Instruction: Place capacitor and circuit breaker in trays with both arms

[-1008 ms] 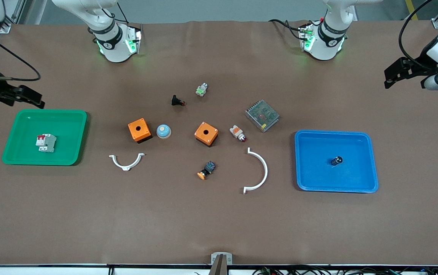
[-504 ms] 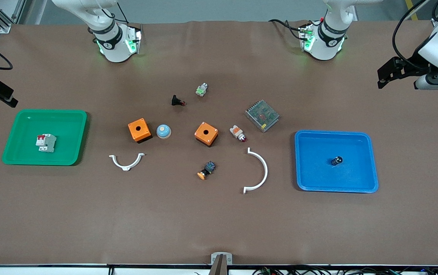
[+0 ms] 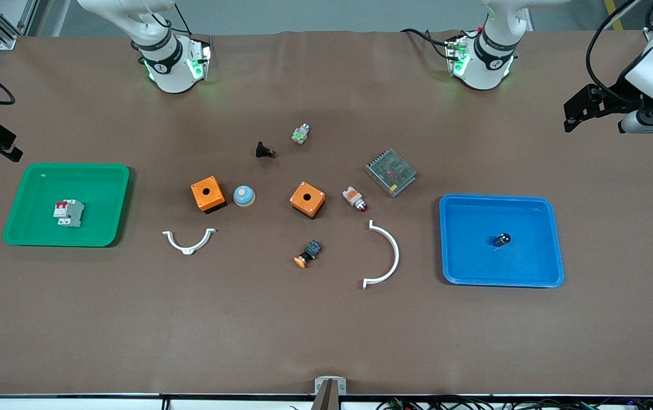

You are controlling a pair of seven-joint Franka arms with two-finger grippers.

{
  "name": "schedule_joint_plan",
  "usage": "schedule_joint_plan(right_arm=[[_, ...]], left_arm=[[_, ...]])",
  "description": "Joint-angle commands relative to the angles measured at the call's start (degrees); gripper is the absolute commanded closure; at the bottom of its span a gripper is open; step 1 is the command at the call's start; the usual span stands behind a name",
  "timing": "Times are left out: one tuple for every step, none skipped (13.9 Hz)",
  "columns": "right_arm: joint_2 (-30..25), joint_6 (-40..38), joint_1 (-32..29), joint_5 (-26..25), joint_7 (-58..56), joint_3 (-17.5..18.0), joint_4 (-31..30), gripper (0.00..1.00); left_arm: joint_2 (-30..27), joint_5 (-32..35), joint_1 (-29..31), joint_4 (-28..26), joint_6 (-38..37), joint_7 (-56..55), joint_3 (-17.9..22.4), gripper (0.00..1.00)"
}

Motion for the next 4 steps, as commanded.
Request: schedule_joint_plan(right_arm=[[0.9, -1.1, -0.6, -0.2, 0.3, 0.3, 2.5, 0.00], [0.8, -1.1, -0.6, -0.2, 0.3, 0.2, 2.6, 0.00], [0.9, -1.1, -0.6, -0.2, 0.3, 0.2, 2.6, 0.00], [0.8, -1.1, -0.6, -0.3, 0.3, 0.2, 2.6, 0.00]], left_arm=[[0.1, -0.6, 0.2, 0.8, 0.0, 0.6, -0.2, 0.00], [0.0, -0.6, 0.3, 0.8, -0.1, 0.6, -0.2, 0.00], [-0.1, -0.6, 0.3, 0.8, -0.2, 0.6, -0.2, 0.00], [-0.1, -0.6, 0.3, 0.8, -0.2, 0.6, -0.2, 0.00]])
